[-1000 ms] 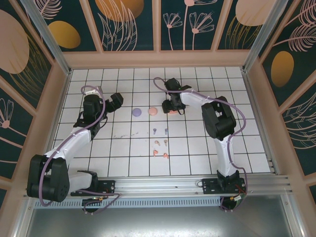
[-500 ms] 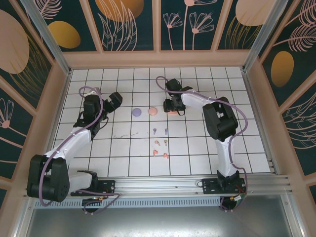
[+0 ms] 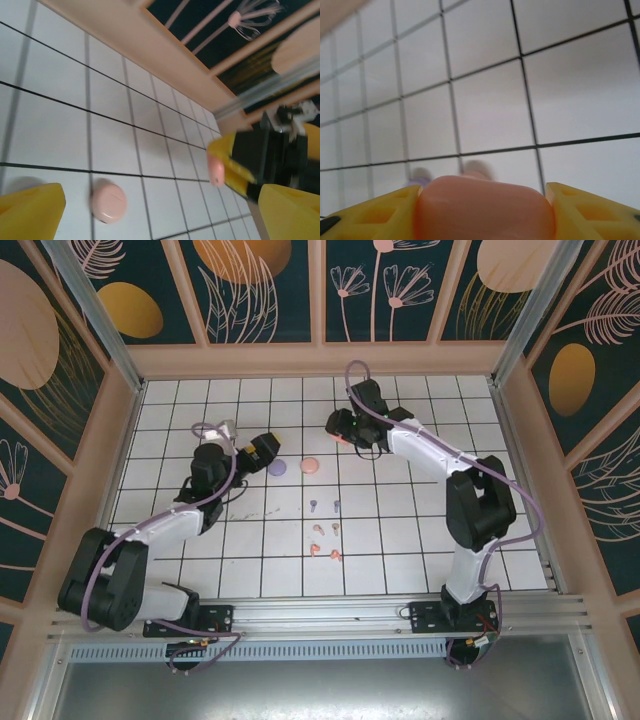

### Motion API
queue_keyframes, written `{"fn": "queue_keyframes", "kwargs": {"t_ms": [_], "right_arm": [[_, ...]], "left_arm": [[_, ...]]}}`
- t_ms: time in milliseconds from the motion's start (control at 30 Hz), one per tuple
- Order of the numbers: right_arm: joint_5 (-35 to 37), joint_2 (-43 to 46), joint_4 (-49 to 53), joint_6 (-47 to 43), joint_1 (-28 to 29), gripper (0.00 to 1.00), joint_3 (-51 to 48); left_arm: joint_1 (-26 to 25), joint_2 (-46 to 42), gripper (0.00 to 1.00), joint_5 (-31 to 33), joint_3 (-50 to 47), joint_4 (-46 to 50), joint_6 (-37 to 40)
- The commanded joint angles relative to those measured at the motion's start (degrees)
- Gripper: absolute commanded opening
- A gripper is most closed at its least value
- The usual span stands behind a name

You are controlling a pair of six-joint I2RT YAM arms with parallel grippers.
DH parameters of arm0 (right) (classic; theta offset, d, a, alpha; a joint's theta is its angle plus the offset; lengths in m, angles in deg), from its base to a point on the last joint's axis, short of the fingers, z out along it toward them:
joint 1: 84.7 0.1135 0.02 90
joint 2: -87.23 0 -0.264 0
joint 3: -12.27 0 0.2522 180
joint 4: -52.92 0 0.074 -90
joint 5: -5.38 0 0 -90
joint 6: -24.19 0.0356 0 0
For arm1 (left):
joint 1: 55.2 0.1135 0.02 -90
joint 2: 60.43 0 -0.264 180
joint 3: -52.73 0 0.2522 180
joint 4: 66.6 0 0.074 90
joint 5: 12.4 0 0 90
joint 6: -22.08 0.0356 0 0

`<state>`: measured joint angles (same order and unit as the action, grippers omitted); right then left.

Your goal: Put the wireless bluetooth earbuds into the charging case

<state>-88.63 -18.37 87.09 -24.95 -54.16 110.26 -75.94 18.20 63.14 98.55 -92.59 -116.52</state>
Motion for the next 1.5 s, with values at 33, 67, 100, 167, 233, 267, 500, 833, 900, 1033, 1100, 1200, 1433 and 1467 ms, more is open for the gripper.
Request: {"fn": "queue_keyframes", "kwargs": {"t_ms": [33, 67, 100, 167, 233, 267, 500, 833, 900, 1033, 1100, 1200, 1433, 1467], "right_arm": [[-2.41, 1.86, -5.65, 13.11, 0.48, 0.5, 0.69], [-2.55, 1.98, -6.28, 14.48, 0.48, 0.5, 0.68], [-2.76, 1.98, -6.88, 15.7, 0.48, 0.5, 0.75], [-2.67, 1.84, -7.09, 17.55, 1.7, 0.5, 1.05], [-2.35, 1.86, -7.14, 18.82, 2.1, 0.5, 1.19], [-2.16, 1.85, -7.05, 19.21, 2.3, 0.5, 1.21], [-0.91, 2.06, -5.9, 19.68, 3.8, 0.5, 0.85], [-0.91, 3.41, -6.43, 19.61, 4.33, 0.5, -0.9], [-0.82, 3.6, -6.43, 19.61, 4.27, 0.5, -1.08], [-0.82, 3.97, -6.52, 19.52, 4.29, 0.5, -1.44], [-0.87, 4.12, -6.6, 19.43, 4.32, 0.5, -1.65], [-1.0, 4.23, -6.69, 19.44, 4.26, 0.5, -1.69], [-1.09, 4.45, -6.87, 19.34, 4.33, 0.5, -1.89], [-1.17, 4.44, -6.95, 19.35, 4.33, 0.5, -1.89]], "left_arm": [[-3.78, 4.93, 0.97, -3.25, -0.98, -16.85, -2.08], [-4.48, 6.14, 0.95, -3.58, -0.88, -18.86, -2.3], [-5.26, 7.49, 0.94, -3.8, -0.49, -20.46, -2.51], [-6.6, 10.1, 0.88, -4.06, 0.92, -22.19, -2.63], [-7.7, 13.16, 0.8, -4.5, 2.77, -23.51, -2.8], [-8.1, 14.39, 0.76, -4.69, 3.44, -24.22, -2.97], [-10.6, 21.99, 0.64, -3.87, 7.5, -28.33, -3.35], [-11.57, 27.35, 0.57, -2.97, 12.09, -29.19, -3.33], [-11.66, 28.0, 0.56, -2.81, 12.72, -29.34, -3.41], [-11.69, 29.0, 0.53, -2.34, 13.76, -29.73, -3.62], [-11.7, 29.57, 0.52, -2.33, 14.33, -29.91, -3.89], [-11.7, 30.35, 0.5, -2.15, 14.94, -30.29, -4.14], [-11.7, 31.66, 0.44, -1.46, 15.23, -31.93, -4.95], [-11.68, 31.75, 0.44, -1.27, 15.23, -32.14, -5.07]]}}
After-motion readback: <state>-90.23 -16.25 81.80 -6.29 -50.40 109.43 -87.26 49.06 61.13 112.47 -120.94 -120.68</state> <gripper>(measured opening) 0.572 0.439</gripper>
